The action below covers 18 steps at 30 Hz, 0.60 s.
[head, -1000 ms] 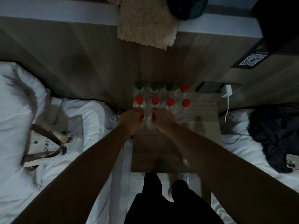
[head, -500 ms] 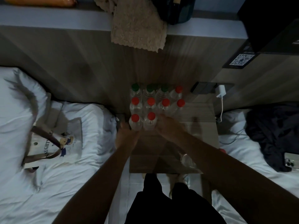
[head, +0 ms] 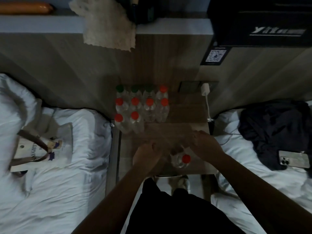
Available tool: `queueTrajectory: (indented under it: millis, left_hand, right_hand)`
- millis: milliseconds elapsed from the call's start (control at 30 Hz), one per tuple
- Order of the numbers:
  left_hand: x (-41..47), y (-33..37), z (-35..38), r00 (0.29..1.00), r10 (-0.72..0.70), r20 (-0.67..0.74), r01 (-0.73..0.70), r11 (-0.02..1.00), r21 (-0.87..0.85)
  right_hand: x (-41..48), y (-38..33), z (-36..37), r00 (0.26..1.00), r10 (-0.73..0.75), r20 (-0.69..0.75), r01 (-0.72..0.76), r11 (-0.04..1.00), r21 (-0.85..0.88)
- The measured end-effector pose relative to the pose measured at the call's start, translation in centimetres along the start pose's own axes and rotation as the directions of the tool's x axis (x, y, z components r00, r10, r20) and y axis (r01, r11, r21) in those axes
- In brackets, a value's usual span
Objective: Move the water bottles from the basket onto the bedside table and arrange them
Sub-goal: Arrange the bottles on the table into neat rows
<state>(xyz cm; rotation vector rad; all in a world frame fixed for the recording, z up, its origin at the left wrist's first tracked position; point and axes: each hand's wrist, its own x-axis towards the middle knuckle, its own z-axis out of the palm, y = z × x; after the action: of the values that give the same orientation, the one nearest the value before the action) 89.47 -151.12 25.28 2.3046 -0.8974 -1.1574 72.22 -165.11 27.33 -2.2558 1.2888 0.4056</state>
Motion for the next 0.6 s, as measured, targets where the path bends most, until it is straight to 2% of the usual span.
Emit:
queueTrajectory:
  millis: [167,267,400,533,600]
  left_hand:
    - [-1.3,3.4,4.0,0.998,-0.040,0.051,0.037,0.997,0.061]
    - [-1.8,4.6,5.8,0.995,-0.051,0.085,0.045,0.997,0.068]
    - [-2.4,5.4,7.6,0.997,-0.038,0.072,0.029,0.993,0.114]
    - [-2.2,5.6,9.3,0.996,-0.055,0.065,0.040,0.974,0.223]
    - [-2.1,5.6,10.2,0.996,-0.078,0.048,0.063,0.965,0.254]
  right_hand:
    - [-1.5,4.1,-0.2,1.000,0.009,-0.003,-0.009,1.000,0.026]
    - [-1.7,5.6,0.2,0.998,-0.028,0.053,0.026,0.999,0.028]
    - [-1.8,6.3,0.3,0.992,-0.079,0.101,0.077,0.997,0.028]
    - [-1.3,6.7,0.4,0.970,-0.105,0.219,0.095,0.994,0.059]
    - [-1.2,6.7,-0.1,0.964,-0.143,0.222,0.137,0.990,0.045]
